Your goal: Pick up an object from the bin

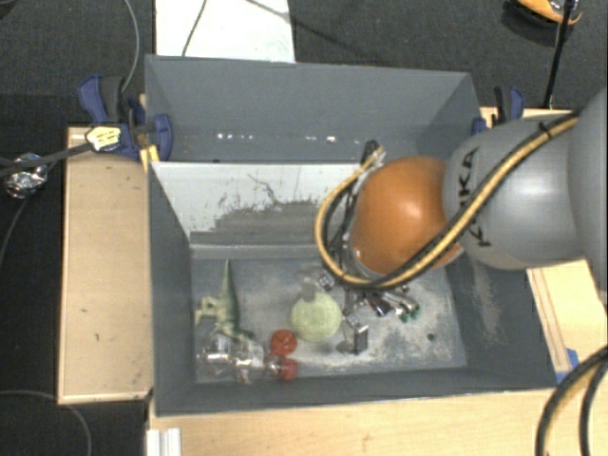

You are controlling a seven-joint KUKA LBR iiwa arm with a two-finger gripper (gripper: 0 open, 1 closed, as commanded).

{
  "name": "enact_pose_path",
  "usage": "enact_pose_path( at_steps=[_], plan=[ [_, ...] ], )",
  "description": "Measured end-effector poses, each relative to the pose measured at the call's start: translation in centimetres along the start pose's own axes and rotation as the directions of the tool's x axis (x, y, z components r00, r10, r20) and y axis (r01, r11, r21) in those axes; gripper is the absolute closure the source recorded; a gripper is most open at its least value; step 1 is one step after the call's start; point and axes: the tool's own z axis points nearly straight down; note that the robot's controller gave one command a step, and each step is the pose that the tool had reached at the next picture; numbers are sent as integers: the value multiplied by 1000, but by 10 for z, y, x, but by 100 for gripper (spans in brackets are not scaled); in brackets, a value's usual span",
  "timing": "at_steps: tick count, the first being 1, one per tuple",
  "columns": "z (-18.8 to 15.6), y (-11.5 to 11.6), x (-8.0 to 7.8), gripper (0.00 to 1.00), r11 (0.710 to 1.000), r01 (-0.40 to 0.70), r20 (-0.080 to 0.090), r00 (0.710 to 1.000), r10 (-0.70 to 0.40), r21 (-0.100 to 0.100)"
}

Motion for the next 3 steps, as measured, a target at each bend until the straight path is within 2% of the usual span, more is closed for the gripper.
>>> enact_pose_path(
  at_steps=[1,2,3],
  plan=[
    [27,3,-7,100,978,207,0,978,-207,0],
    [27,3,-7,100,979,205,0,979,-205,0],
    [-107,22,1,100,965,262,4,965,-262,1]
  ],
)
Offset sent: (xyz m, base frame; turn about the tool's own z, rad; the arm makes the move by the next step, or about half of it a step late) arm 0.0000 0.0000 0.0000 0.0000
